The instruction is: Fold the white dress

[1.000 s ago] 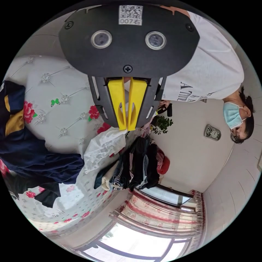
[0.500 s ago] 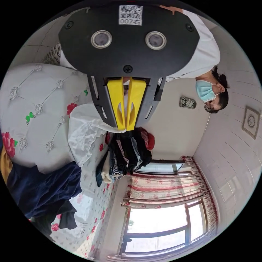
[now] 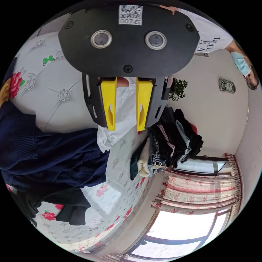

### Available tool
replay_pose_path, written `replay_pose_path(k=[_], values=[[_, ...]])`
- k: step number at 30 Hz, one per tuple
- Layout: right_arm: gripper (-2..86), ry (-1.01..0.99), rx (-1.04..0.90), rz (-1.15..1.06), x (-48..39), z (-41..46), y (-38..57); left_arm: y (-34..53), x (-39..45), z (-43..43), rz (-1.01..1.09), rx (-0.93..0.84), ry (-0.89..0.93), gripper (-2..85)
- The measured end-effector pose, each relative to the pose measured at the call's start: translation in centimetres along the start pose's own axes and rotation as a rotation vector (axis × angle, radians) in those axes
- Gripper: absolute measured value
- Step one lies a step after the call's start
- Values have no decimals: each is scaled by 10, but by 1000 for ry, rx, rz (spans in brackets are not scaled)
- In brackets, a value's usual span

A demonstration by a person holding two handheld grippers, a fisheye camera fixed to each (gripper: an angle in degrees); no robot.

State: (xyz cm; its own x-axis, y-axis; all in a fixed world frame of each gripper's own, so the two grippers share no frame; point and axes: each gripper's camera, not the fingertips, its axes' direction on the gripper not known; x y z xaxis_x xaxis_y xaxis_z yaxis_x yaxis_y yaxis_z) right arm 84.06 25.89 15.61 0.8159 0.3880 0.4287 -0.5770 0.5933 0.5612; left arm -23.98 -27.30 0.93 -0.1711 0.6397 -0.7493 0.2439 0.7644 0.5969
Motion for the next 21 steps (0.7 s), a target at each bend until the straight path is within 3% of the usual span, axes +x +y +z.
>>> replay_pose_path(k=[10,12,14,17,21], values=[[91,127,-197,-46,67,44,88,143,1,109,149,-264,-237,102],[58,155,-274,-81,69,71,87,153,-2,154,225,-363,-440,53],[21,332,-345,-118,81,96,89,167,-2,167,355,-343,-574,8],[22,348,-387,-90,116,99,97,181,-9,173,372,-344,-568,-2],[57,280,-238,-17,136,67,108,207,-19,154,300,-291,-501,29]])
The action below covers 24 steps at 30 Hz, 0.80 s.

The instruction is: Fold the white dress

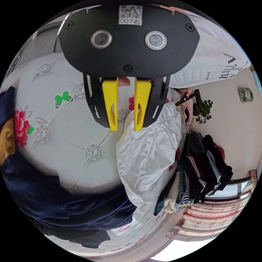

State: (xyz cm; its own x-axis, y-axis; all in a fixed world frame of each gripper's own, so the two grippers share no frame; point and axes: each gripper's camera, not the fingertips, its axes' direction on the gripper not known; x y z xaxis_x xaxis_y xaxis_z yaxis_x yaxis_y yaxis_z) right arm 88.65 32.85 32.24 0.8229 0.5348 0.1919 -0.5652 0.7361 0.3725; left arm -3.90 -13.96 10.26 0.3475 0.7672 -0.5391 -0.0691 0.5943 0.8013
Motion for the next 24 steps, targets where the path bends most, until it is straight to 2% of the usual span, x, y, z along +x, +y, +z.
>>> replay_pose_path(k=[3,8,10,13,15,18,20,21,23,24], values=[[82,-116,36,64,22,-1,14,23,10,-23,6,119,89,45],[82,-262,36,144,43,51,37,25,48,-36,149,185,148,63],[70,-267,56,173,44,65,37,21,60,-24,189,167,168,69],[46,-275,51,171,33,81,29,9,70,24,227,34,146,75],[35,-230,66,92,6,77,21,5,67,57,203,-89,28,68],[20,-124,19,-165,-77,71,4,4,56,50,207,-57,43,65],[14,-5,-35,-451,-174,79,3,4,46,46,216,-55,66,66],[13,26,-57,-523,-200,85,6,4,37,42,206,-53,88,67],[14,139,-160,-820,-300,123,32,7,24,31,189,-40,121,75],[15,166,-193,-889,-322,136,41,11,14,20,175,-20,143,79]])
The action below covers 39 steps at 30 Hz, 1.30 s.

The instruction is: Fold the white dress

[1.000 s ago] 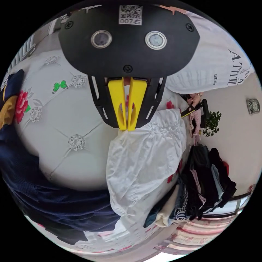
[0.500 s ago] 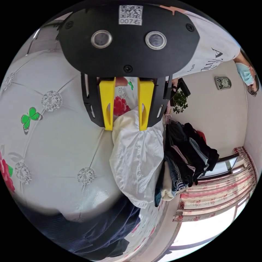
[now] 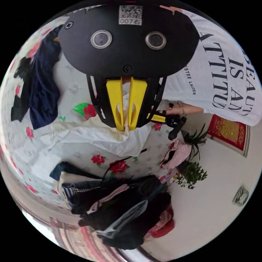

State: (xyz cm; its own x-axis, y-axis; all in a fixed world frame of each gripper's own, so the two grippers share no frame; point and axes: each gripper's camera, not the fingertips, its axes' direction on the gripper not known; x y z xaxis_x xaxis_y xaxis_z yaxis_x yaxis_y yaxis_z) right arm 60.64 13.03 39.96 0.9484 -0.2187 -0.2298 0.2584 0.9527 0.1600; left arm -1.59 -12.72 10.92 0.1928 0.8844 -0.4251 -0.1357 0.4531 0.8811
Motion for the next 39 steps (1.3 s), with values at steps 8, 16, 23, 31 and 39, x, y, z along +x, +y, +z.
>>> replay_pose_path(k=[8,16,23,31,39], values=[[50,-47,-453,-488,-189,249,-27,72,-97,-69,-226,139,221,97],[81,-218,-276,-149,-80,245,-1,105,-151,-86,-289,133,445,135],[98,-250,-202,324,72,255,74,44,-148,-64,-247,69,550,167],[79,-526,-453,42,6,328,97,4,-201,-102,-263,-14,155,16],[62,-379,-110,72,91,243,56,14,-233,-182,-295,24,-98,86]])
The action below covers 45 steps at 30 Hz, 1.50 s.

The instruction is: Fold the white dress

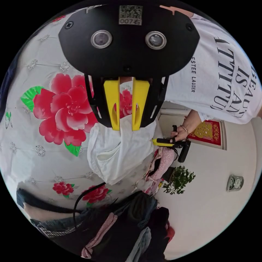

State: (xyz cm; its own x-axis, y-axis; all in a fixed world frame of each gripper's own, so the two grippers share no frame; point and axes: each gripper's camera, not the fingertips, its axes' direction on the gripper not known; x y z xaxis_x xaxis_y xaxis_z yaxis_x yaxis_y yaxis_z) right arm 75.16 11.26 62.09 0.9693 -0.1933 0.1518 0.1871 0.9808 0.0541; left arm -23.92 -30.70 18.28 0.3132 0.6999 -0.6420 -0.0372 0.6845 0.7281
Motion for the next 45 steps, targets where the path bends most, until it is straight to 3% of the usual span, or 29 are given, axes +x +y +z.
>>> replay_pose_path(k=[3,7,16,22,34,45], values=[[55,-25,57,45,30,-14,-24,26,3,-8,-84,111,56,88],[39,-74,4,90,66,4,-53,42,36,16,-62,133,106,88],[0,-225,-107,99,108,18,-75,32,91,109,65,-26,-56,75],[1,-199,-56,13,116,-63,-69,23,83,122,53,-34,-41,62],[11,-184,-67,-21,98,-3,11,6,83,149,60,-72,-66,64],[-2,24,-170,-260,59,-43,28,-5,77,170,53,-94,-101,51]])
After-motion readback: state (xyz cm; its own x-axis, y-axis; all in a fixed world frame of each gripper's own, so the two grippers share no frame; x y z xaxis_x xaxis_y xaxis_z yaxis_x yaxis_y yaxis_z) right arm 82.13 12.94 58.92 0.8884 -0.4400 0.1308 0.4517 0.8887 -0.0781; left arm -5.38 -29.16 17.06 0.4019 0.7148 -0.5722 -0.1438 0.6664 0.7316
